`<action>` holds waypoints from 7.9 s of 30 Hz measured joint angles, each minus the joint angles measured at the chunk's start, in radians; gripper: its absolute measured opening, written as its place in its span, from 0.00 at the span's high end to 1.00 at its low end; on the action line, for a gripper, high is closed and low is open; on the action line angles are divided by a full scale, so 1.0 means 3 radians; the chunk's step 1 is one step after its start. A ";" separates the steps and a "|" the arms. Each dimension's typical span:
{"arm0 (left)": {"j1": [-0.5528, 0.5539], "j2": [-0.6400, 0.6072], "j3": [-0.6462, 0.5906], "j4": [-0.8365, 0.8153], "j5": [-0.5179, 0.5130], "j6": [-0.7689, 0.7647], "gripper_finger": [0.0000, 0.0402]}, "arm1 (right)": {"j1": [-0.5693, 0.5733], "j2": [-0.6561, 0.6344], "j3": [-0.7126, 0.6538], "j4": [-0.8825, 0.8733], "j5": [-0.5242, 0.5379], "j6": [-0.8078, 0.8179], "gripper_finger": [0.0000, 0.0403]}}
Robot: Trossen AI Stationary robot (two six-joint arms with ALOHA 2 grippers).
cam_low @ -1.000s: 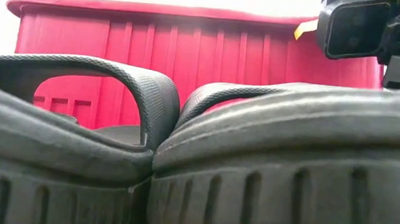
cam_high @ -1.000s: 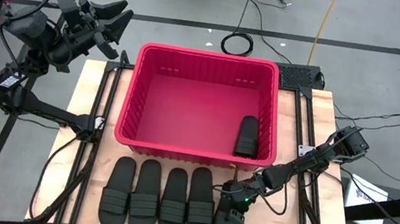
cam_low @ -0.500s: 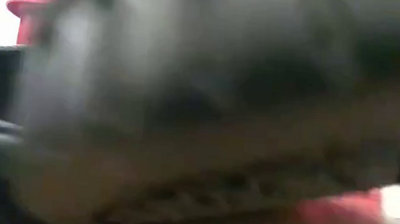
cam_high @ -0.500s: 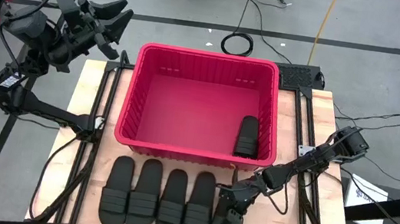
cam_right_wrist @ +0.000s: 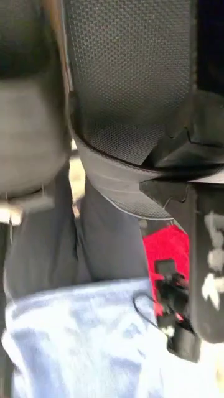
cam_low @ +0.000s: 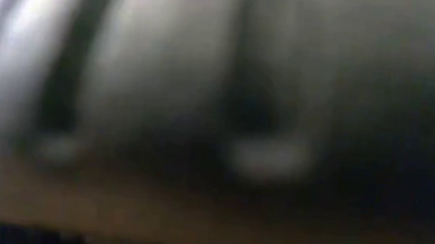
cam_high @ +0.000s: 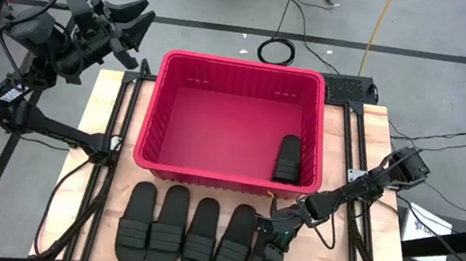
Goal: Pick and place slides into bin
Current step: Put the black slide into the red bin
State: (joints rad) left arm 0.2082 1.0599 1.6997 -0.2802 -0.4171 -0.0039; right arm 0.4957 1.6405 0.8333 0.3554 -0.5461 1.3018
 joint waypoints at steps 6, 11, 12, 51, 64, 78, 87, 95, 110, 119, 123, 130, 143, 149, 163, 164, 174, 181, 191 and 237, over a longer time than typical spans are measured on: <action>0.0000 0.0000 0.0000 -0.0001 0.0000 -0.0003 0.50 | -0.0040 0.0000 0.0000 0.0616 -0.0208 0.0170 0.98; 0.0000 0.0000 0.0000 -0.0001 0.0000 -0.0002 0.50 | -0.0112 0.0000 0.0004 0.1049 -0.0285 0.0382 0.98; 0.0001 0.0000 0.0000 -0.0003 0.0000 -0.0002 0.50 | -0.0131 -0.0005 0.0008 0.1090 -0.0338 0.0424 0.98; 0.0000 0.0136 -0.0001 0.0012 -0.0009 0.0003 0.50 | -0.2268 -0.1362 0.0820 0.1252 0.0541 -0.2019 0.98; 0.0000 0.0079 0.0000 0.0356 -0.0097 0.0121 0.50 | -0.2972 -0.1366 0.1832 -0.0752 0.0420 -0.3241 0.98; 0.0000 0.0082 0.0000 0.0352 -0.0188 0.0099 0.50 | -0.3335 -0.1366 0.3189 -0.1905 0.1805 -0.5042 0.98; 0.0001 0.0083 0.0000 0.0373 -0.0368 0.0126 0.50 | -0.3424 -0.1097 0.3765 -0.3527 0.2313 -0.4909 0.98; 0.0040 0.0089 0.0000 0.0430 -0.0477 0.0171 0.50 | -0.3781 -0.0713 0.4207 -0.4458 0.1042 -0.4340 0.98; 0.0057 0.0089 0.0000 0.0427 -0.0470 0.0084 0.50 | -0.4292 -0.0263 0.4346 -0.6300 -0.0569 -0.4995 0.98; 0.0057 0.0089 0.0000 0.0423 -0.0462 0.0070 0.50 | -0.4308 0.0093 0.4345 -0.6419 -0.0918 -0.5391 0.99; 0.0056 0.0089 0.0000 0.0414 -0.0444 0.0050 0.50 | -0.4312 0.0262 0.4340 -0.6411 -0.0991 -0.5480 0.99; 0.0056 0.0089 0.0000 0.0366 -0.0443 0.0014 0.50 | -0.4313 0.0416 0.4341 -0.6416 -0.0963 -0.5525 0.99; 0.0056 0.0089 0.0000 0.0313 -0.0441 0.0098 0.50 | -0.4300 0.0081 0.3022 -0.6429 -0.0798 -0.5644 0.99; 0.0056 0.0089 0.0000 0.0313 -0.0443 0.0171 0.50 | -0.4255 -0.0061 0.2462 -0.6417 -0.0800 -0.5777 0.99; 0.0056 0.0089 0.0000 0.0295 -0.0444 0.0092 0.50 | -0.4285 -0.0023 0.2364 -0.6147 -0.0700 -0.5951 0.99; 0.0056 0.0089 0.0000 0.0295 -0.0444 0.0092 0.50 | -0.4282 -0.0016 0.2364 -0.6110 -0.0705 -0.5935 0.99; 0.0056 0.0088 0.0000 0.0298 -0.0445 0.0084 0.50 | -0.4281 0.0181 0.2364 -0.5949 -0.0514 -0.5982 0.99; 0.0056 0.0089 0.0000 0.0299 -0.0446 0.0061 0.50 | -0.4317 0.0314 0.2367 -0.5898 -0.0269 -0.6071 0.99; 0.0056 0.0089 0.0000 0.0298 -0.0448 0.0089 0.50 | -0.4347 0.0504 0.2366 -0.5751 -0.0083 -0.6155 0.99; 0.0056 0.0088 -0.0001 0.0165 -0.0452 0.0297 0.50 | -0.4317 0.0593 0.2101 -0.5539 0.0324 -0.5733 0.69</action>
State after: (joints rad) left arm 0.2251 1.0863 1.6993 -0.2307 -0.5528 0.0853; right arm -0.7994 1.8183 1.4635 -1.3062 -0.4488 -0.4180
